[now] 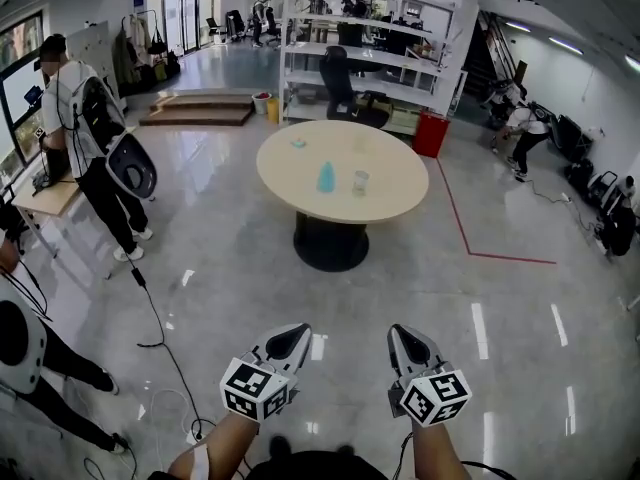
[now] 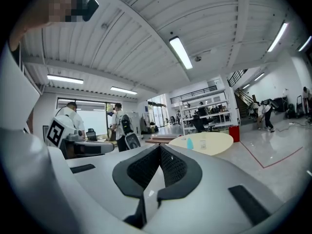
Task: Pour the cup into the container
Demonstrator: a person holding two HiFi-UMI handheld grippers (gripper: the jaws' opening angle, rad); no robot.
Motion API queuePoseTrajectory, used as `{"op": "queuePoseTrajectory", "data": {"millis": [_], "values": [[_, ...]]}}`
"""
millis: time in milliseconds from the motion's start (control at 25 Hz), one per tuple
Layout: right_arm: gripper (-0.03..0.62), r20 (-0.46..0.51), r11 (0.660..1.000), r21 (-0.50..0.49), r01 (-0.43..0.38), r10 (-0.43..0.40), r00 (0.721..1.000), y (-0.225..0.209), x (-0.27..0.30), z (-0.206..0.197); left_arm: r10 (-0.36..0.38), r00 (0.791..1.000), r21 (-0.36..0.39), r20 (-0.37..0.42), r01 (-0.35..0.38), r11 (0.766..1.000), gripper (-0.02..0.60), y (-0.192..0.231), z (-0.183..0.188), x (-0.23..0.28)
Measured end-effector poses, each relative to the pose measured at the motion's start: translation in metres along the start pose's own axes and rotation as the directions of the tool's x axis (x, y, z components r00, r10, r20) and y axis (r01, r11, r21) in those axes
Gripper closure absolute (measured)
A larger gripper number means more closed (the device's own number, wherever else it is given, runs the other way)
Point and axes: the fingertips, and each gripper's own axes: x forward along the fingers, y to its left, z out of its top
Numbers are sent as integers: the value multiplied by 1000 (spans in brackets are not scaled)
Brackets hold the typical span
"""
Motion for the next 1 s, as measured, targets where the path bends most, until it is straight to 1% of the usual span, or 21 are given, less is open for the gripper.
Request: {"op": "queuePoseTrajectory", "data": {"millis": [40, 120, 280, 400, 680, 1000], "values": [[589, 1, 1000, -10, 0, 0, 1000, -5, -4, 5, -8, 1000, -7, 11, 8, 1000, 581, -6, 4, 4], [589, 7, 1000, -29, 4, -4, 1000, -15, -8, 11, -13, 1000, 3, 17, 13, 1000, 581, -13, 9, 12], [589, 13, 1000, 7, 10, -10, 1000, -27, -9, 14, 11, 1000, 13, 21, -11, 1000, 581, -16, 20, 20], [589, 4, 1000, 1, 8, -8, 1000, -28, -14, 12, 11, 1000, 30, 11, -11, 999, 581, -23, 18, 21], [589, 4, 1000, -15, -3, 3, 1000, -30, -15, 15, 6, 1000, 31, 23, -7, 999, 581, -33, 22, 27], [589, -4, 1000, -21, -1, 1, 1000, -27, -9, 13, 6, 1000, 38, 21, -7, 999, 581, -25, 22, 27]]}}
